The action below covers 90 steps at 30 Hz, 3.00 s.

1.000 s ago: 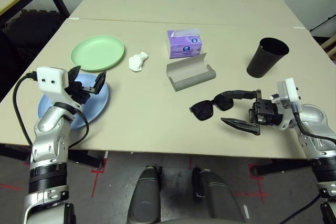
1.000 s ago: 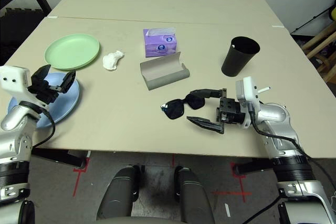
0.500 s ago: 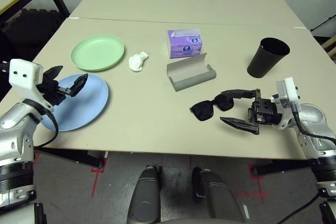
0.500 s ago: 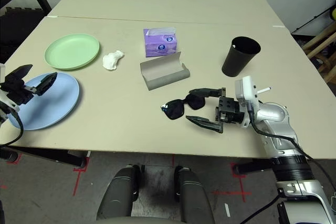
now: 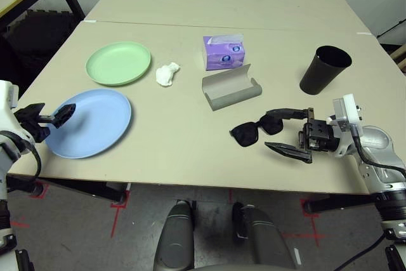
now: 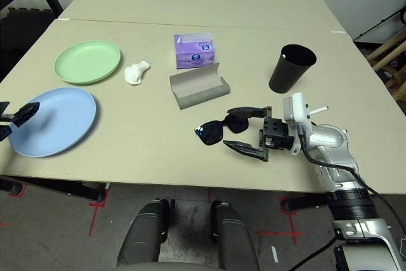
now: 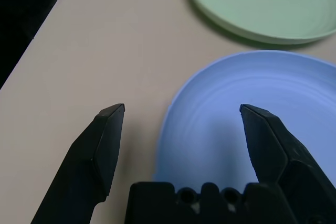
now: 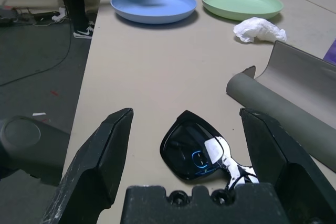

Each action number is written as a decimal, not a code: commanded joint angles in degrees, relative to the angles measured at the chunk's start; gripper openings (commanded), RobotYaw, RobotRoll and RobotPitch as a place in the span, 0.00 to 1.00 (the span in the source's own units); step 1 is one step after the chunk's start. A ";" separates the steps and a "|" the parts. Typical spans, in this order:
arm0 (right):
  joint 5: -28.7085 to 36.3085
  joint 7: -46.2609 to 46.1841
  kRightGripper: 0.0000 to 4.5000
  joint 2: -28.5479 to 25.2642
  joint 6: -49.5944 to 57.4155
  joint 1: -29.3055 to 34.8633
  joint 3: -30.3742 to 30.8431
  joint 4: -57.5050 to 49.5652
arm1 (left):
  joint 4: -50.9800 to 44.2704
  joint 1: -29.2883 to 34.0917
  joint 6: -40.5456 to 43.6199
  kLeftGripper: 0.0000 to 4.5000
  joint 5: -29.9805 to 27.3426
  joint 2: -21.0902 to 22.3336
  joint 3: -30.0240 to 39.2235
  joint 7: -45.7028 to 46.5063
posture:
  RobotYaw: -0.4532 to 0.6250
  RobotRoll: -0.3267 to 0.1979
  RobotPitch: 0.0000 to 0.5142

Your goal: Organize and tidy the items on the table.

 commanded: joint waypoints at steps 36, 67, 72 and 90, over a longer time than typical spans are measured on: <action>-0.02 -1.67 1.00 0.17 1.30 0.36 1.30 -3.06 | 0.54 3.84 14.23 0.01 -1.46 2.18 2.11 -0.26 | 0.59 0.62 0.31; -1.08 -1.73 1.00 0.74 0.50 -0.05 1.67 -1.90 | -2.74 -5.34 21.27 0.01 -6.92 4.61 4.99 -0.82 | 0.59 0.62 0.31; -1.18 -1.86 1.00 0.86 0.53 0.01 1.66 -1.98 | 0.71 -10.19 18.87 0.01 -5.43 4.76 1.81 -0.61 | 0.59 0.62 0.30; -1.08 -2.71 1.00 1.18 1.09 0.08 1.67 -3.33 | 27.90 -35.85 0.27 0.01 2.29 -4.52 -5.72 10.83 | 0.57 0.62 0.31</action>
